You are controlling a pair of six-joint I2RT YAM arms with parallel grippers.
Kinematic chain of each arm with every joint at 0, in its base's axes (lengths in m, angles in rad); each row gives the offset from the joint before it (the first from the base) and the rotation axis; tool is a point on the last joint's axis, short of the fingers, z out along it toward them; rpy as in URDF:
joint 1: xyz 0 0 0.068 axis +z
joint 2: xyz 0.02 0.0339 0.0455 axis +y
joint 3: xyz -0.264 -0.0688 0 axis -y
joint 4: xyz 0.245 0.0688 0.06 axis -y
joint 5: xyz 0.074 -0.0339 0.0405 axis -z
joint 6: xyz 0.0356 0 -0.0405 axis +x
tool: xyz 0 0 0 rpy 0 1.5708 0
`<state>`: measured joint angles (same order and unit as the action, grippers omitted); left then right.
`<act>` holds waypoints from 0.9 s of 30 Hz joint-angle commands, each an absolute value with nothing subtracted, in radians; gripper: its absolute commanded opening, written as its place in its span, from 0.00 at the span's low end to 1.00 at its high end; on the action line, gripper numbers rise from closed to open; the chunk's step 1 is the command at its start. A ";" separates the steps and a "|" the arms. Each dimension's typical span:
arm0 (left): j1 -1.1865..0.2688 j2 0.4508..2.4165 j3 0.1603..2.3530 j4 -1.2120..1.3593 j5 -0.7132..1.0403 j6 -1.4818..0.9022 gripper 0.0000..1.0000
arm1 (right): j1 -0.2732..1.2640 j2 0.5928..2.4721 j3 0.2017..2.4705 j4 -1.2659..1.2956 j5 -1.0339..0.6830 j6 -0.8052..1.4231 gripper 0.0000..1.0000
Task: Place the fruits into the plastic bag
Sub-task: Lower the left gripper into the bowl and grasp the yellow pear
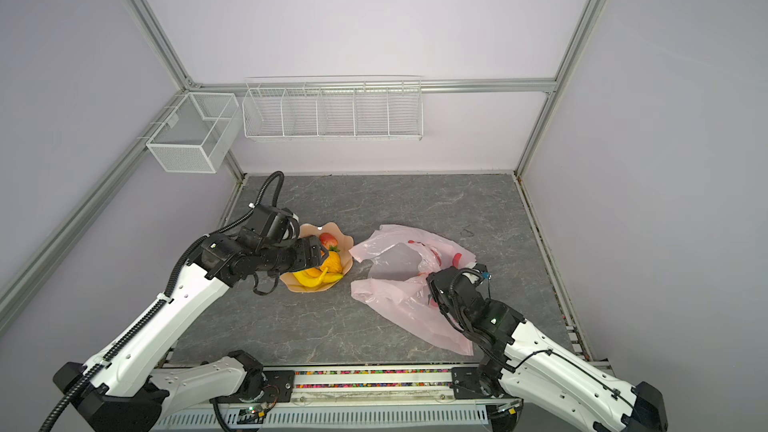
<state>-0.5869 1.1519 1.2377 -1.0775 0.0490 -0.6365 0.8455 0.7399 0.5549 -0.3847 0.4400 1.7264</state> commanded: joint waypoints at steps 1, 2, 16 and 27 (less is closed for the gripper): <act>-0.575 1.165 1.241 -1.154 0.006 -0.594 0.94 | 0.839 0.747 0.583 -0.388 0.417 1.750 0.06; -0.574 1.170 1.237 -1.139 0.008 -0.592 0.93 | 0.838 0.747 0.584 -0.389 0.417 1.750 0.06; -0.530 1.405 1.235 -0.931 0.014 -0.710 0.81 | 0.839 0.740 0.594 -0.401 0.425 1.744 0.06; -0.526 1.637 1.256 -0.870 -0.009 -0.816 0.78 | 0.839 0.743 0.586 -0.379 0.427 1.751 0.06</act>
<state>-0.5301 1.6325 1.2583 -0.9077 0.0216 -0.7647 0.8455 0.7437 0.5732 -0.3843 0.4366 1.7123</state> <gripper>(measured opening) 0.786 0.062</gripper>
